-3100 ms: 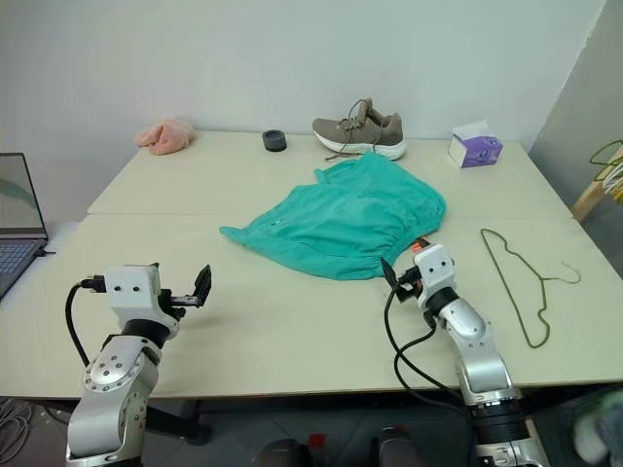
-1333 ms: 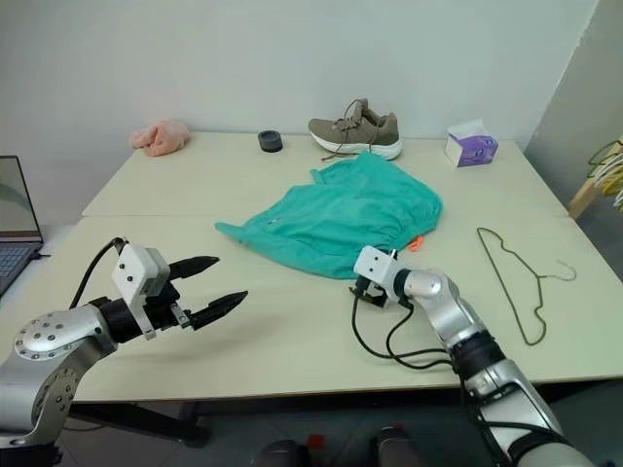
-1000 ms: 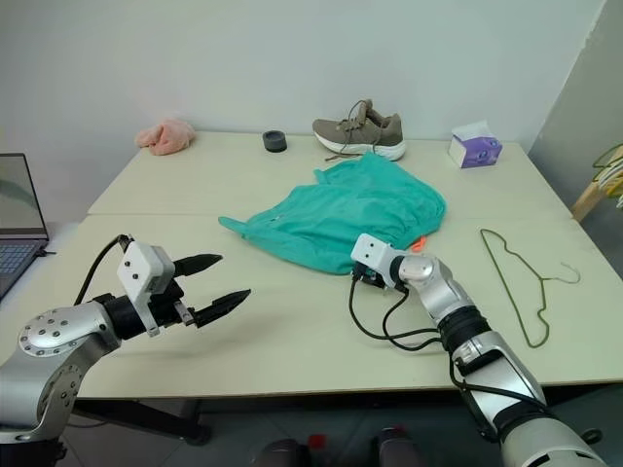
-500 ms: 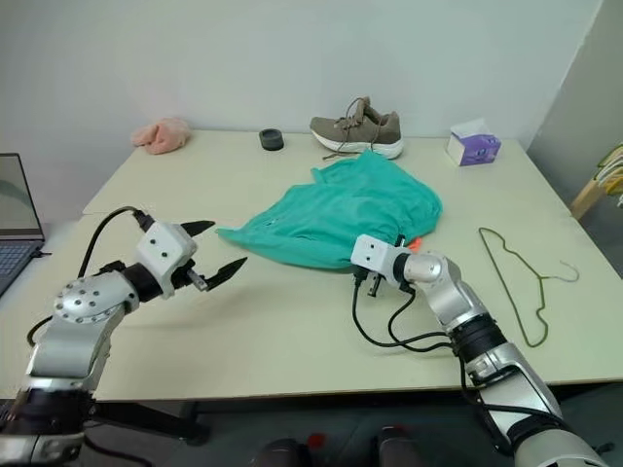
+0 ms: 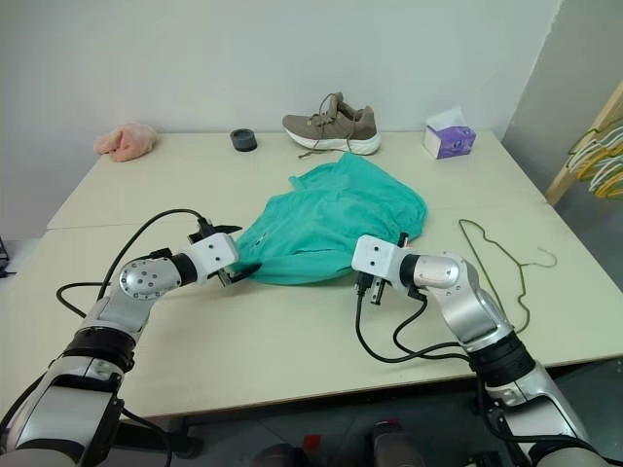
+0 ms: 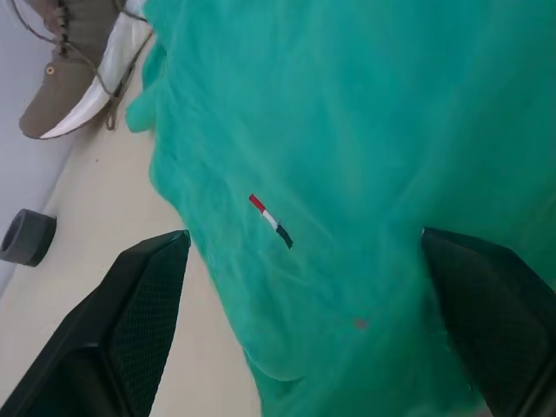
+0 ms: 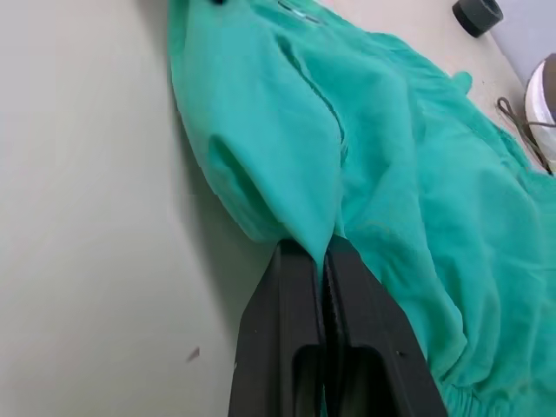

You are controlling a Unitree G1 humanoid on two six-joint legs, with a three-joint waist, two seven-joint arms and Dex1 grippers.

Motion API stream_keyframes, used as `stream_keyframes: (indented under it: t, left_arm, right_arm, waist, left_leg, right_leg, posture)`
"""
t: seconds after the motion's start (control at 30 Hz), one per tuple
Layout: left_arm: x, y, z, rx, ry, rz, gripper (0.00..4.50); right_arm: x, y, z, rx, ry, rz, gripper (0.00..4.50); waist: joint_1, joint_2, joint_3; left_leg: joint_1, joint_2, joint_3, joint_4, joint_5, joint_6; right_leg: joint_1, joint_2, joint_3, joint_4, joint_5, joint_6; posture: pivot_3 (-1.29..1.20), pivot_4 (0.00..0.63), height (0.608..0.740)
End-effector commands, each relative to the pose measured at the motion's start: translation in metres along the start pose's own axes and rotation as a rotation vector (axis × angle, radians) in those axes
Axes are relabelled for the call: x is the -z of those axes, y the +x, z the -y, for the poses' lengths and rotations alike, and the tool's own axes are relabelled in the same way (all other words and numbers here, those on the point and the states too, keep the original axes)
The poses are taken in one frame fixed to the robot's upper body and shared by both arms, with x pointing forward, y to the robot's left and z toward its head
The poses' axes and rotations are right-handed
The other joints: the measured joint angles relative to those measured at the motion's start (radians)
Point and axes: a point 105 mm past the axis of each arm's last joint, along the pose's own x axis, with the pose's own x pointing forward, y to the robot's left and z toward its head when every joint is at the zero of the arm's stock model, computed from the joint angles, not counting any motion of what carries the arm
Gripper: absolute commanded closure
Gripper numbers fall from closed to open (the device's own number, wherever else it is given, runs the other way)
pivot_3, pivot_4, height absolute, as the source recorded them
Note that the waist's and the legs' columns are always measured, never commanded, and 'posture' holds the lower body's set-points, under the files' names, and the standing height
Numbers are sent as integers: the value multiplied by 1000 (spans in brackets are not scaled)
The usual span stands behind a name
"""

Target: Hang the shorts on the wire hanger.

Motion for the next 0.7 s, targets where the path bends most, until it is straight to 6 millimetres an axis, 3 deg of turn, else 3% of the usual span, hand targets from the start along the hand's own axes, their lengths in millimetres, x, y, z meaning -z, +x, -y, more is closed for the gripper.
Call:
stream_keyframes:
  t: [0.03, 0.27, 0.47, 0.6, 0.7]
  left_arm:
    - [-1, 4, 3, 47, 58, -3, 567]
    - [12, -1, 25, 190, 37, -32, 2687]
    - [21, -19, 24, 254, -46, -55, 4491]
    - [27, -52, 20, 363, -100, -94, 4491]
    - [22, -78, 36, 515, -167, -106, 4491]
  right_arm:
    - [-15, -13, 11, 33, -18, 43, 4500]
    - [-22, -18, 14, 27, -20, 69, 4500]
    - [-21, -18, 27, 82, -109, 89, 4500]
    - [-11, -20, 37, 72, -291, 89, 4500]
    - [-8, -24, 31, -7, -360, 138, 4500]
  waist:
    - [-15, 0, 0]
    - [-42, 0, 0]
    - [-53, 0, 0]
    - [-69, 1, 0]
    - [-77, 2, 1]
  left_leg:
    - [0, 0, 0, 0, 0, 0]
    - [0, 1, -1, 0, 0, 0]
    - [0, 1, -1, 0, 0, 0]
    - [0, 1, -1, 0, 0, 0]
    - [0, 2, -1, -1, 0, 0]
  right_leg:
    - [0, 0, 0, 0, 0, 0]
    - [0, 0, -1, 0, 0, 0]
    - [0, 0, -1, 1, 0, 0]
    - [0, 0, 0, 1, 0, 0]
    - [-1, 0, 0, 0, 0, 0]
  posture:
    - [-206, 88, 740]
    - [-204, 92, 740]
    - [-181, 92, 740]
    - [-158, 93, 740]
    - [-151, 94, 740]
